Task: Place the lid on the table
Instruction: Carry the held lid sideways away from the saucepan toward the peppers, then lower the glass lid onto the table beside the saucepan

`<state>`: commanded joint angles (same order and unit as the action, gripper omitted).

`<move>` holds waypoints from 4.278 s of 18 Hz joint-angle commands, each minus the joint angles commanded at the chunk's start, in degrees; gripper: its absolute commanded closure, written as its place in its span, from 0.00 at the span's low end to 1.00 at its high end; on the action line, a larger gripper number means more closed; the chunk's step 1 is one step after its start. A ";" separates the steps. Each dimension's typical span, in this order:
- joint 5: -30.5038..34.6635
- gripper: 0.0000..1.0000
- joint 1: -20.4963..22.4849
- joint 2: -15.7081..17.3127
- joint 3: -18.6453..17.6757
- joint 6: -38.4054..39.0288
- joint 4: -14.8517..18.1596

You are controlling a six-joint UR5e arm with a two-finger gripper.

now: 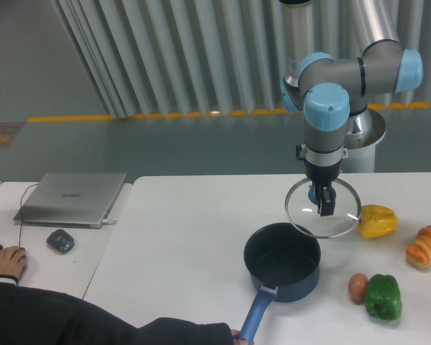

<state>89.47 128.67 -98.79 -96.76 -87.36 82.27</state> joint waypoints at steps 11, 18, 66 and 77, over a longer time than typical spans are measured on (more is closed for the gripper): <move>0.00 0.46 -0.89 0.27 -0.27 -0.09 -0.35; 0.44 0.48 1.05 -2.54 4.21 -0.18 -0.26; -2.64 0.57 2.99 -14.50 5.71 4.04 -14.77; -2.72 0.57 2.29 -13.97 9.66 9.04 -12.48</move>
<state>86.75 130.96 -112.76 -87.10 -78.32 69.79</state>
